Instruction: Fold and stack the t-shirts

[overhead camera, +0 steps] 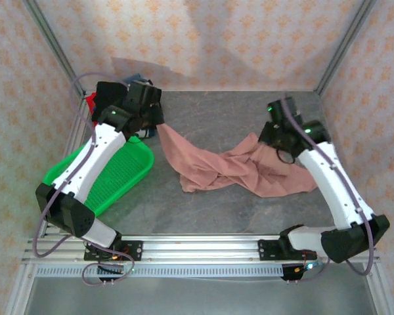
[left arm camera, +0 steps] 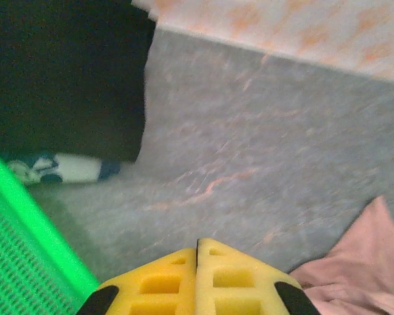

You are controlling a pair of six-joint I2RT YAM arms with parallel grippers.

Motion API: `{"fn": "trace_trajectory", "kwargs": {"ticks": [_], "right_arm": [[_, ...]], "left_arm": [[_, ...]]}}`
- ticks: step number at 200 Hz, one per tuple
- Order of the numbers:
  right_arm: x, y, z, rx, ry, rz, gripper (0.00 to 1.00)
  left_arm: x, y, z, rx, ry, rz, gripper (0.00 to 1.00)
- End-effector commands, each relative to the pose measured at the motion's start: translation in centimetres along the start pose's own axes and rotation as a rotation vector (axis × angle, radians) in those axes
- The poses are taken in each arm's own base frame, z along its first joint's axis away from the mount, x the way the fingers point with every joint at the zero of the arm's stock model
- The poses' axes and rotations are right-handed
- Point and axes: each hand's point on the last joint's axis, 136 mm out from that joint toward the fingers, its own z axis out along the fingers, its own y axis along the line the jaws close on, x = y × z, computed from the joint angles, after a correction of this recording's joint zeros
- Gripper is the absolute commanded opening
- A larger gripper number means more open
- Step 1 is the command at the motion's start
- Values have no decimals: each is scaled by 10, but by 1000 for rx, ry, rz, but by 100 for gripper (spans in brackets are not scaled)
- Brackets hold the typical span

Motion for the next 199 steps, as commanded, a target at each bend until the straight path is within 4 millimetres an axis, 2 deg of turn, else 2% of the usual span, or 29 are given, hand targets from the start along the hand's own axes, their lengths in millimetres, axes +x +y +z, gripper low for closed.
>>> {"fn": "trace_trajectory", "kwargs": {"ticks": [1, 26, 44, 63, 80, 116, 158, 199], "right_arm": [[-47, -7, -44, -52, -107, 23, 0], [-109, 6, -87, -172, -246, 83, 0], [-145, 17, -116, -242, -326, 100, 0], [-174, 22, -150, -299, -416, 124, 0], [-189, 22, -178, -346, -486, 156, 0], [-200, 18, -217, -453, -584, 229, 0], [-191, 12, -276, -525, -714, 248, 0], [-177, 8, -322, -576, -812, 269, 0]], "left_arm": [[-46, -16, -43, 72, -113, 14, 0], [-98, -40, -85, 156, -237, 29, 0], [-133, -54, -122, 205, -337, 51, 0], [-164, -64, -160, 242, -445, 79, 0], [-183, -69, -194, 279, -539, 92, 0], [-201, -74, -248, 361, -684, 106, 0], [-209, -71, -321, 432, -862, 136, 0], [-215, -74, -395, 576, -1031, 107, 0]]}}
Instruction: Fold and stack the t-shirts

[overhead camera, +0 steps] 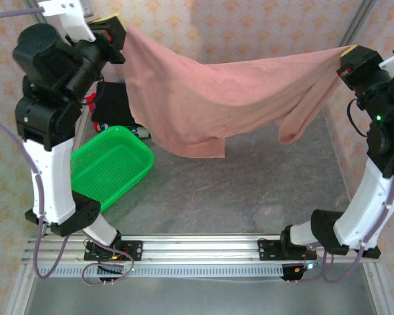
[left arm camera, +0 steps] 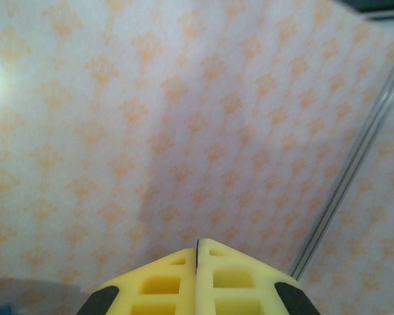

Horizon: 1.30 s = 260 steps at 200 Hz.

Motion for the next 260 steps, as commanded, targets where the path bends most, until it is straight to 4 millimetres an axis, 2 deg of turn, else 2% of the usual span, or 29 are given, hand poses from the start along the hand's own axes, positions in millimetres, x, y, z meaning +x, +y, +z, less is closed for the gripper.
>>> {"fn": "trace_trajectory", "kwargs": {"ticks": [1, 36, 63, 84, 105, 115, 118, 122, 149, 166, 179, 193, 213, 218, 244, 260], "right_arm": [[-23, 25, -30, -93, -107, 14, 0], [-30, 33, -59, -116, -167, 20, 0], [-27, 33, -72, -112, -174, 21, 0], [-13, 19, -65, -64, -121, 15, 0], [0, -1, -51, -1, -87, -8, 0], [7, -17, -34, 53, -66, -21, 0], [8, -17, -42, 52, -77, -31, 0], [10, -21, -40, 64, -74, -40, 0], [38, -70, 7, 199, 9, -107, 0], [63, -112, 42, 297, 63, -148, 0], [83, -143, 67, 364, 106, -181, 0], [112, -185, 104, 450, 191, -221, 0], [145, -236, 148, 533, 248, -276, 0], [153, -248, 158, 555, 259, -290, 0], [186, -305, 207, 647, 335, -374, 0], [208, -334, 240, 674, 402, -416, 0]], "left_arm": [[-73, -28, -47, 125, -241, -2, 0], [-112, -46, -83, 215, -376, -32, 0], [-128, -50, -100, 235, -438, -30, 0], [-121, -49, -91, 227, -412, -17, 0], [-93, -45, -61, 214, -312, -2, 0], [-74, -41, -41, 200, -251, 7, 0], [-67, -39, -34, 192, -231, 10, 0], [-59, -37, -26, 184, -207, 16, 0], [16, -16, 34, 122, 3, 62, 0], [80, 6, 72, 60, 160, 105, 0], [131, 29, 99, -8, 269, 147, 0], [188, 55, 126, -79, 390, 198, 0], [257, 93, 158, -160, 515, 219, 0], [283, 105, 169, -178, 559, 214, 0], [366, 148, 207, -257, 667, 201, 0], [407, 162, 227, -270, 702, 191, 0]]}}
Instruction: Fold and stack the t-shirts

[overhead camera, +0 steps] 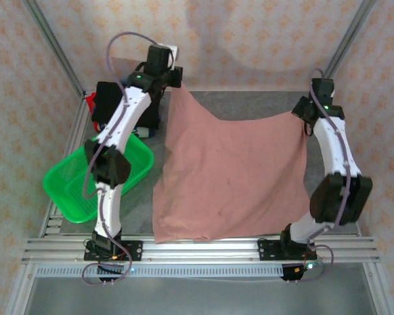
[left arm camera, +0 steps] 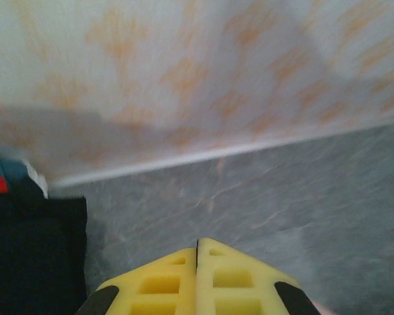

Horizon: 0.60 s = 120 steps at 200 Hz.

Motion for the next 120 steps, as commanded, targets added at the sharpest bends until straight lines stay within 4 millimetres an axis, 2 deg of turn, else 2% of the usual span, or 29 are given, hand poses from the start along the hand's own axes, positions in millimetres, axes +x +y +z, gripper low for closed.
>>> {"fn": "trace_trajectory", "kwargs": {"ticks": [1, 26, 34, 52, 62, 83, 120], "right_arm": [[-38, 2, 36, 51, -114, -85, 0], [-33, 11, 102, 58, -16, -120, 0], [-29, 14, 120, 54, 8, -123, 0], [-28, 16, 146, 60, 28, -123, 0], [-26, 15, 157, 69, 36, -123, 0], [-27, 14, 166, 78, 30, -110, 0], [-31, 8, 163, 110, 15, -108, 0]], "left_arm": [[-9, 14, 26, -54, -34, -4, 0], [22, 18, 81, -77, 26, -27, 0], [31, 19, 93, -87, 42, -30, 0], [44, 25, 108, -110, 63, -35, 0], [45, 25, 111, -110, 58, -41, 0], [40, 26, 110, -111, 37, -49, 0], [17, 16, 83, -64, 8, -87, 0]]}}
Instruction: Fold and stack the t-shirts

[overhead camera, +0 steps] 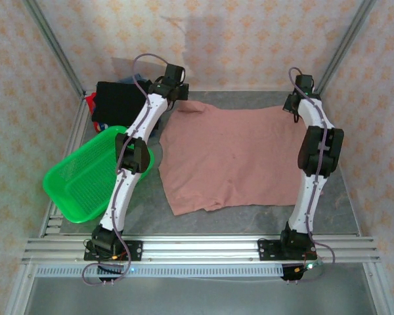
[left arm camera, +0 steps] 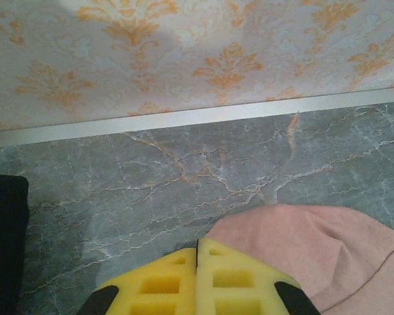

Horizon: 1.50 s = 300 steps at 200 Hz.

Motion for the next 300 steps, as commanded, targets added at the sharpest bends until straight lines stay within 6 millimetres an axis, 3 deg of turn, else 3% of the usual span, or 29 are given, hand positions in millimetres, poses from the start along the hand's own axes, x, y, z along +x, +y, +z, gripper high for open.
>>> {"fn": "trace_trajectory", "kwargs": {"ticks": [1, 42, 112, 149, 179, 194, 197, 227, 300], "right_arm": [[-24, -11, -13, 45, -66, 12, 0], [-19, -18, -39, 36, -108, 38, 0], [-2, -57, -52, 38, -102, 168, 0], [3, -70, -56, 44, -90, 161, 0], [16, -78, -55, 46, -64, 165, 0], [25, -81, -54, 53, -51, 166, 0], [26, -81, -54, 53, -51, 165, 0], [39, -85, -51, 71, -27, 158, 0], [60, -90, -44, 99, 22, 158, 0]], "left_arm": [[-51, -4, -56, 31, -109, -55, 0], [-55, -9, -87, 70, -103, -65, 0], [-49, 5, -139, 47, -137, -80, 0], [-22, 9, -145, 43, -94, -102, 0], [-8, 13, -163, 47, -89, -114, 0], [8, 14, -160, 47, -56, -126, 0], [4, 14, -170, 52, -72, -129, 0], [29, 14, -180, 51, -48, -144, 0], [89, -3, -194, 66, 53, -148, 0]]}}
